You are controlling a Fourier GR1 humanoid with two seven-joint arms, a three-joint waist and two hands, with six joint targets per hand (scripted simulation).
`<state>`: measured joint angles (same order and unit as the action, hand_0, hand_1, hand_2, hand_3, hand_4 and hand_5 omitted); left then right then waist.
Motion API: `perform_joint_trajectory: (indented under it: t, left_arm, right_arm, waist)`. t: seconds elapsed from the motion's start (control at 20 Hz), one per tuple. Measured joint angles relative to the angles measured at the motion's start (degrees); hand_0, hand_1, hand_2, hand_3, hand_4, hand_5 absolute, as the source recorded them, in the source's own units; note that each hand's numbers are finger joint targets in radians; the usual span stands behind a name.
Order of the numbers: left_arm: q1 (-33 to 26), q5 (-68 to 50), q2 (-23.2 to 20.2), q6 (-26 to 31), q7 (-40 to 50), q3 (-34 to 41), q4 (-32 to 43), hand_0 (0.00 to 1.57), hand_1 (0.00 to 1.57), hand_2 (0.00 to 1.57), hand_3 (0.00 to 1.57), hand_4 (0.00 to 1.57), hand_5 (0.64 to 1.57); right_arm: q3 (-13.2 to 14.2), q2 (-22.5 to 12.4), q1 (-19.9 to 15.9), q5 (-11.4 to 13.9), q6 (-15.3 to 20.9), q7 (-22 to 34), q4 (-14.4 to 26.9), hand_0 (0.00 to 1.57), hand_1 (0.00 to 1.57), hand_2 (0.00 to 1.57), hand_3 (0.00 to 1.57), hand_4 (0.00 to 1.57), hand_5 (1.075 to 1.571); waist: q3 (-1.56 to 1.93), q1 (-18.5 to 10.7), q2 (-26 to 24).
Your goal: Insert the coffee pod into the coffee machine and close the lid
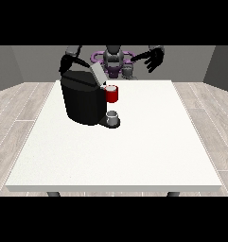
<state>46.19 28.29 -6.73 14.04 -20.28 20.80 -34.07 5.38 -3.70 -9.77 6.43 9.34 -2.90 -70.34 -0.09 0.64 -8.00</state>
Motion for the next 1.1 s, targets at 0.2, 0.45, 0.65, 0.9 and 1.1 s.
perform_joint_trajectory:
  t: [0.2,0.45,0.65,0.9,1.1]
  left_arm:
    - [-6.9,-2.5,3.0,1.8,-1.3,0.9,0.5,0.00,0.00,0.00,0.00,0.32,1.571]
    - [-11.4,-4.3,4.8,2.7,0.0,0.7,-1.2,0.00,0.00,0.00,0.00,0.41,1.571]
    - [-13.9,-7.2,5.8,2.8,2.2,-0.7,-4.4,0.00,0.00,0.00,0.00,0.37,1.571]
    - [-16.4,-11.2,6.2,4.1,4.5,-3.8,-9.6,0.00,0.00,0.00,0.00,0.36,1.571]
    - [-18.4,-13.1,6.2,4.8,5.1,-5.8,-14.2,0.00,0.00,0.00,0.00,0.37,1.571]
  right_arm:
    - [-0.4,-0.7,-0.5,-2.0,-3.4,1.7,-2.2,0.00,0.00,0.00,0.00,0.00,1.571]
    - [-1.9,-2.5,-2.9,-1.5,-5.8,3.1,-4.4,0.00,0.00,0.00,0.00,0.25,1.571]
    - [-0.9,-5.4,-5.1,-2.0,-8.3,4.5,-4.7,0.00,0.00,0.00,0.00,0.00,1.571]
    - [2.3,-7.1,-9.2,-3.9,-8.6,6.6,-1.9,0.00,0.00,0.00,0.00,0.17,1.571]
    - [4.7,-7.6,-12.6,-6.3,-9.0,8.2,0.6,0.00,0.00,0.00,0.00,0.19,1.571]
  waist:
    - [0.04,-3.7,-5.7]
    - [0.08,-6.6,-8.0]
    - [0.09,-8.2,-8.4]
    - [0.10,-10.9,-6.5]
    - [0.11,-12.6,-4.3]
